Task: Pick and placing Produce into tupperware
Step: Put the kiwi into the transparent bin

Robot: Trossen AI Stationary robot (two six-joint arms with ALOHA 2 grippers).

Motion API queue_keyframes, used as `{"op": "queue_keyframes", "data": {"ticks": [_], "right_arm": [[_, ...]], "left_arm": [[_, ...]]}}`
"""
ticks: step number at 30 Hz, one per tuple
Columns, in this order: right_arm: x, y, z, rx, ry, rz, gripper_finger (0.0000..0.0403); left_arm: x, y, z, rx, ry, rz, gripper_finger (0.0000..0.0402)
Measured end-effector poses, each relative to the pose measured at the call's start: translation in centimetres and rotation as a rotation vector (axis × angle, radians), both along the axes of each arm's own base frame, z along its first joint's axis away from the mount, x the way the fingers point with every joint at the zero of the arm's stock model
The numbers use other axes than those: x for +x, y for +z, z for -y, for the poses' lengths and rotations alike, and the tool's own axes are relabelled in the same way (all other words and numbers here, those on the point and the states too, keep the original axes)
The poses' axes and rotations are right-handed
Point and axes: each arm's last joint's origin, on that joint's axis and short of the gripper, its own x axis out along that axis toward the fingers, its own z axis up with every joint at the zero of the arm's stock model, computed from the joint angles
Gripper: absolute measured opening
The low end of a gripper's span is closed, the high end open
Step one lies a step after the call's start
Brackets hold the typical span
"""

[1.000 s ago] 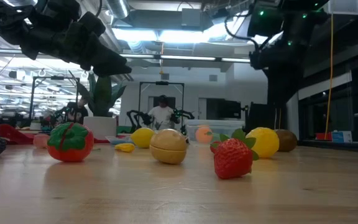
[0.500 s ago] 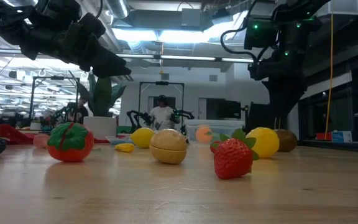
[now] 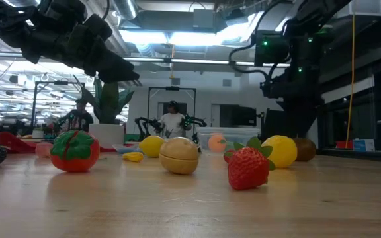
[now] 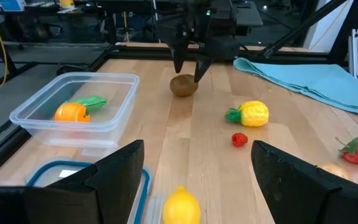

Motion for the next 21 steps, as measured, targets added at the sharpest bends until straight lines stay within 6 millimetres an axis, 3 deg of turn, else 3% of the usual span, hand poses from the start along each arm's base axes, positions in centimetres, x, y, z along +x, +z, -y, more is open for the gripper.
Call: {"op": "queue_keyframes", "data": {"ticks": [21], "right_arm": [[1.7,-4.8,0.5,0.034,0.08,-0.142,0.0284]], "left_arm": [[-0.1,-0.3,0.0,-0.011,0.0,-0.029,0.0289]]}}
